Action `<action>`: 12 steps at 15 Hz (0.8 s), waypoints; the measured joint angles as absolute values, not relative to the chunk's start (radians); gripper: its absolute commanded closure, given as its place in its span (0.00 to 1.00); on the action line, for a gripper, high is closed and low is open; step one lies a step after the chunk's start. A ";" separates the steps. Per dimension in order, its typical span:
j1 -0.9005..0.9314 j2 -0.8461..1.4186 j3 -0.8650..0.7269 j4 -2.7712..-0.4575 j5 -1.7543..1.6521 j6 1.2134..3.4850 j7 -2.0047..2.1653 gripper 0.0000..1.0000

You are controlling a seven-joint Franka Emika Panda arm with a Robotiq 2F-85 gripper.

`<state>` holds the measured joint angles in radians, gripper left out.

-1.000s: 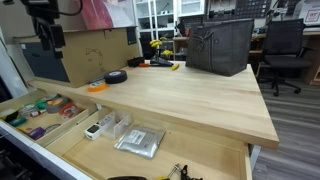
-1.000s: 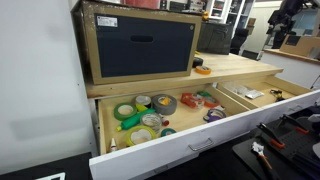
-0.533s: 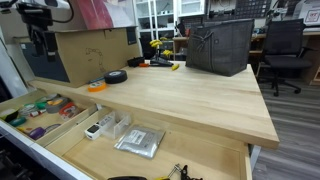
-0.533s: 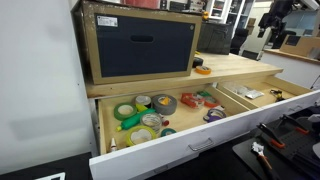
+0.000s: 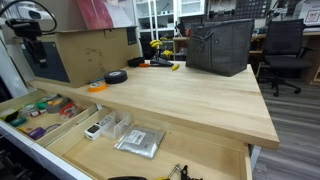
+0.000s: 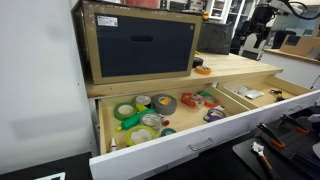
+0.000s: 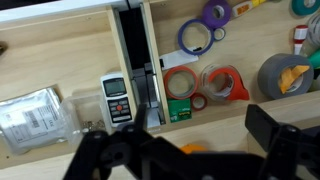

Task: Take the white tape and blue tape out of the drawer

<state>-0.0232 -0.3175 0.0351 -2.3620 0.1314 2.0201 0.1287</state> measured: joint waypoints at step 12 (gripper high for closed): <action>0.009 -0.228 0.132 -2.493 0.037 2.304 0.429 0.00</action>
<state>0.0087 -0.2284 0.1323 -2.4931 0.0368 2.3042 0.4289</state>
